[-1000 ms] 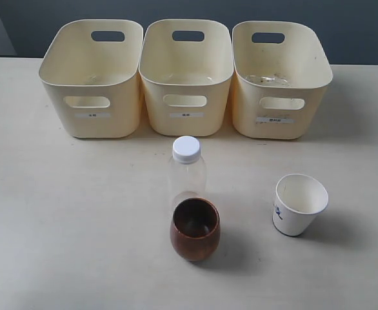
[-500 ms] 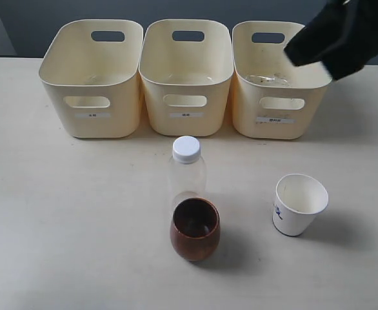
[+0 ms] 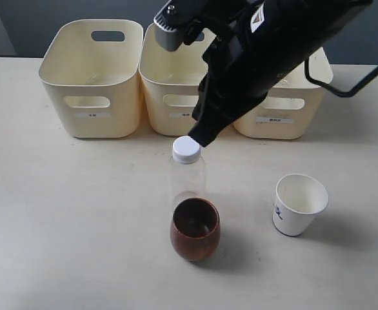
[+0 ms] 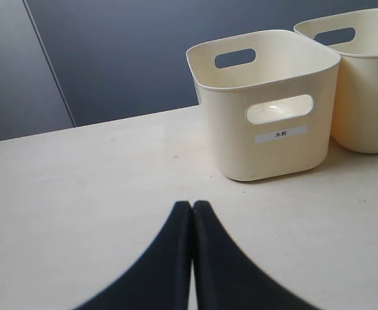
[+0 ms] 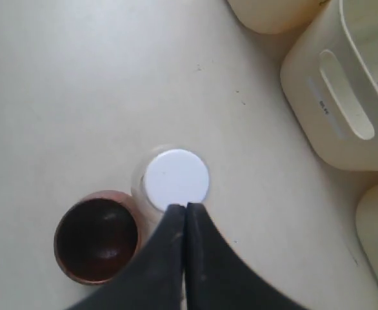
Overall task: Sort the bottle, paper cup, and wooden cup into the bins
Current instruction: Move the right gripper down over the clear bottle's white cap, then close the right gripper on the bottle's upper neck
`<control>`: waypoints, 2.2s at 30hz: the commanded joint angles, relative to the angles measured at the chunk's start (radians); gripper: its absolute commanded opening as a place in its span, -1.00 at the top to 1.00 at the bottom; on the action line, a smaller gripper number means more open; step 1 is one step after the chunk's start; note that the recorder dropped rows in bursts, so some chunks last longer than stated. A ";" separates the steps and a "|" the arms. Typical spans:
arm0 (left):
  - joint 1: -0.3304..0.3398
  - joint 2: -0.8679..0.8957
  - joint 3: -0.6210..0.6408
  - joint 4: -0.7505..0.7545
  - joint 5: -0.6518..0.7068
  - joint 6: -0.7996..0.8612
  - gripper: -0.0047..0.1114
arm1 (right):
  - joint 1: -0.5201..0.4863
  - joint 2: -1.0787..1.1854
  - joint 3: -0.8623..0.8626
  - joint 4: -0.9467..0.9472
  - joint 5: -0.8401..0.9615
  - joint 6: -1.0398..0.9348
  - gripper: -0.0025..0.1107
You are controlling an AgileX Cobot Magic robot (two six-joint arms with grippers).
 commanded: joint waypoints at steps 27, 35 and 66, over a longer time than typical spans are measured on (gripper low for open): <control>-0.004 -0.005 0.001 -0.003 0.002 -0.002 0.92 | 0.003 0.043 -0.005 0.118 0.001 0.068 -0.45; -0.004 -0.005 0.001 -0.003 0.002 -0.002 0.92 | 0.003 0.122 -0.005 0.112 -0.034 0.068 -0.46; -0.004 -0.005 0.001 -0.003 0.002 -0.002 0.92 | 0.003 0.195 -0.005 0.078 -0.088 0.068 -0.46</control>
